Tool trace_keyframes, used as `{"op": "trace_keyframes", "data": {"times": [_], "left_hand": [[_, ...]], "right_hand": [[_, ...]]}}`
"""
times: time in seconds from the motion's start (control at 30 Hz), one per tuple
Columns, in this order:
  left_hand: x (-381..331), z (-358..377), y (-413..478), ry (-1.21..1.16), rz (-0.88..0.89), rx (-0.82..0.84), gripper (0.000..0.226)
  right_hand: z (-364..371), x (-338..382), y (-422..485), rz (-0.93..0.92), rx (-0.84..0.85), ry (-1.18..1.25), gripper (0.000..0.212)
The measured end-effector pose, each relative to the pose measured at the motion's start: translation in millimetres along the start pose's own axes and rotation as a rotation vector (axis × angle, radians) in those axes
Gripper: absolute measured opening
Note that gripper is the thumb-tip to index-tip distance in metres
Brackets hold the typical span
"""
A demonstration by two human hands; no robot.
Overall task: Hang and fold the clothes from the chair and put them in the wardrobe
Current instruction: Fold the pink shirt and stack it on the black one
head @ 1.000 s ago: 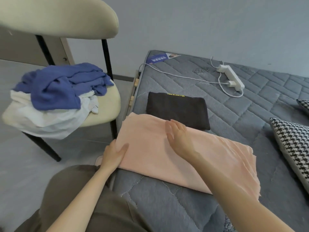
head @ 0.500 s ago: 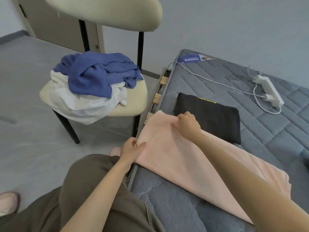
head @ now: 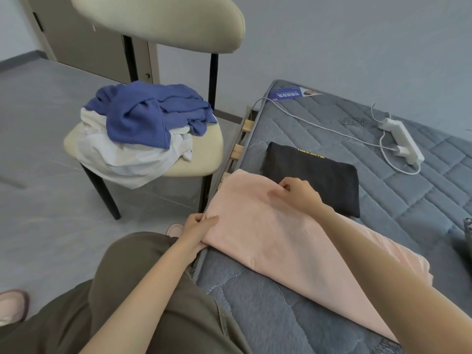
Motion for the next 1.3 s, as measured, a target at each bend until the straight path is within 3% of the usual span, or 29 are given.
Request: {"op": "trace_keyframes", "data": {"times": [0.07, 0.1, 0.17, 0.23, 0.33, 0.47, 0.7, 0.83, 0.97, 1.13, 1.3], "left_hand": [[6, 5, -13, -0.050, 0.040, 0.009, 0.047], [7, 9, -21, 0.058, 0.120, -0.047, 0.055], [10, 16, -34, 0.516, 0.392, -0.256, 0.084], [17, 26, -40, 1.023, 0.612, -0.355, 0.108], [37, 43, -37, 1.519, 0.884, -0.218, 0.108], [56, 61, -33, 1.777, 1.002, -0.138, 0.103], [67, 73, -19, 1.850, 0.990, -0.206, 0.107], [76, 80, -12, 1.807, 1.183, -0.322, 0.062], [77, 90, -8, 1.839, 1.161, -0.339, 0.085], [77, 87, -6, 1.845, 1.119, -0.373, 0.087], [69, 92, -25, 1.669, 1.184, -0.349, 0.100]], "right_hand": [[-1, -5, -5, 0.021, 0.015, -0.052, 0.033], [-1, -8, -7, 0.031, 0.017, -0.057, 0.034], [-3, -11, -12, 0.041, 0.028, -0.046, 0.035], [-6, -14, -15, 0.029, 0.052, -0.047, 0.035], [-8, -19, -18, 0.000, 0.082, -0.030, 0.033], [-5, -22, -16, -0.033, 0.110, -0.001, 0.032], [-7, -27, -8, -0.050, 0.145, -0.004, 0.032], [-8, -29, -6, -0.077, 0.139, 0.021, 0.038], [-8, -29, -4, -0.097, 0.166, 0.049, 0.033], [-8, -31, 0, -0.120, 0.160, 0.125, 0.028], [-25, -32, -6, -0.134, 0.070, 0.270, 0.028]]}}
Point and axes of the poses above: each hand's wrist, its own y-axis towards the middle knuckle, its own z-axis out of the palm, x = y × z, the point moved 2 cm from there along y, towards the middle knuckle, and after that the axes turned 11 degrees about -z, right-handed, at the moved point
